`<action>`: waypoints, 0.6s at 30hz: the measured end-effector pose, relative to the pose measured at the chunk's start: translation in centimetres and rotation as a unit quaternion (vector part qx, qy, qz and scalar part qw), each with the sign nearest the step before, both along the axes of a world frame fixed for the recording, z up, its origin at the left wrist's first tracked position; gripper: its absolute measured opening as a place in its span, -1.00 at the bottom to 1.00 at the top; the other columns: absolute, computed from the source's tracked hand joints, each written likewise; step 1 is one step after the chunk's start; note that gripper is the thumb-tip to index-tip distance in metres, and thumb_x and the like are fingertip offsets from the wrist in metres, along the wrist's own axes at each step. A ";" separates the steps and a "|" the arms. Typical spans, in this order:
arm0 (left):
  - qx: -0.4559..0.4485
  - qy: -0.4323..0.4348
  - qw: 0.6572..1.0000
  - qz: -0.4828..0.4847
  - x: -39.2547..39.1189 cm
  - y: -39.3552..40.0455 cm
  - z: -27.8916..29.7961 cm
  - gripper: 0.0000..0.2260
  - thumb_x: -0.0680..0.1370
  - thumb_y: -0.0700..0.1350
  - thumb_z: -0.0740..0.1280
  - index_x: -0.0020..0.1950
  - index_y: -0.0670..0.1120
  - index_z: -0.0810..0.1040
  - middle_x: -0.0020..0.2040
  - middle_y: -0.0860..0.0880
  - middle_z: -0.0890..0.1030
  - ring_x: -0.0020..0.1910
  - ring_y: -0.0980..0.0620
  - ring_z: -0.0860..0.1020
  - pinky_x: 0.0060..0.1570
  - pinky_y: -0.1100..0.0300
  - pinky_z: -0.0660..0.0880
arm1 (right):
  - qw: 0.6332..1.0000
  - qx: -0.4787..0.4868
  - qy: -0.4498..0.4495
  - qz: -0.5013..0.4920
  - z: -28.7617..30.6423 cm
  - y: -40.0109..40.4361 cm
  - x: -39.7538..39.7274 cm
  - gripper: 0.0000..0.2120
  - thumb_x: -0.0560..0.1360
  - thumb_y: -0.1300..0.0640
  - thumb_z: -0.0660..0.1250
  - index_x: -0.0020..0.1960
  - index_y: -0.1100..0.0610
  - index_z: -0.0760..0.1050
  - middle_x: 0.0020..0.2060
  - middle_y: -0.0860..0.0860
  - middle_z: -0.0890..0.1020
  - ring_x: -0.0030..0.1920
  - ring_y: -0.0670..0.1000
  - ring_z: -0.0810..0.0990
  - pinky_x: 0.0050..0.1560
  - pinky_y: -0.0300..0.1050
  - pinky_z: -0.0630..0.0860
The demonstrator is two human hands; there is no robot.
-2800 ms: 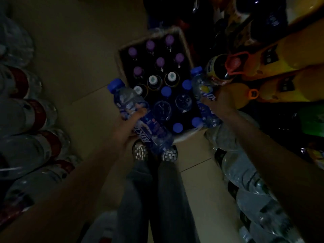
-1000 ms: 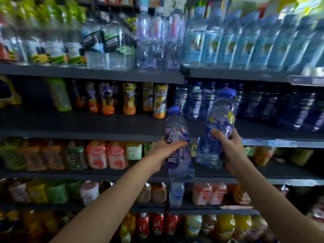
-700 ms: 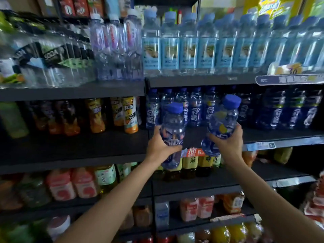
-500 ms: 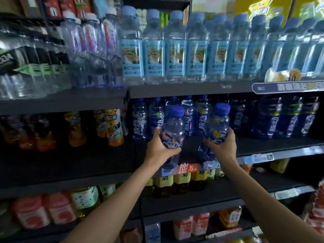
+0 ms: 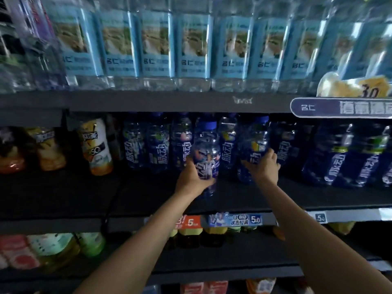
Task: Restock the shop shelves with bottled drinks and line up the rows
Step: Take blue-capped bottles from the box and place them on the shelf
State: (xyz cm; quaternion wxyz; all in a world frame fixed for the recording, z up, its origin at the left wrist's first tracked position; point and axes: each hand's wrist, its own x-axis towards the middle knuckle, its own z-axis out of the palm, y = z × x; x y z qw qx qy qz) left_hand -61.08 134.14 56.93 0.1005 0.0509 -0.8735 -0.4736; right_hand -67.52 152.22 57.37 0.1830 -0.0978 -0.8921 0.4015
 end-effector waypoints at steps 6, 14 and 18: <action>-0.111 -0.022 0.993 0.046 -2.3 4.4 -0.3 -0.12 0.33 0.08 0.50 0.45 -0.16 0.06 0.28 -0.14 0.45 0.25 -0.15 0.43 0.20 0.06 0.42 | 0.994 -0.082 -0.054 0.053 -0.1 3.7 -1.8 -0.32 0.41 0.15 0.44 0.38 0.30 0.17 0.35 0.28 0.23 0.29 0.29 0.33 0.21 0.03 0.34; -0.139 0.004 0.982 0.128 -5.5 13.1 -0.4 -0.11 0.38 0.10 0.46 0.47 -0.19 0.00 0.37 -0.23 0.28 0.36 -0.22 0.26 0.24 -0.03 0.32 | 0.990 -0.024 0.020 0.136 -1.7 7.1 1.0 -0.79 0.47 0.23 0.31 0.06 0.32 0.50 0.08 0.23 0.55 0.15 0.19 0.48 0.12 -0.02 0.40; -0.127 -0.011 0.977 0.171 -5.9 13.9 -0.4 -0.20 0.41 0.08 0.43 0.46 -0.15 0.05 0.35 -0.23 0.32 0.33 -0.22 0.31 0.15 -0.04 0.38 | 0.989 -0.015 0.032 0.142 -1.5 8.2 2.0 -0.81 0.47 0.26 0.31 0.07 0.25 0.50 0.05 0.15 0.57 0.07 0.13 0.54 0.00 -0.13 0.41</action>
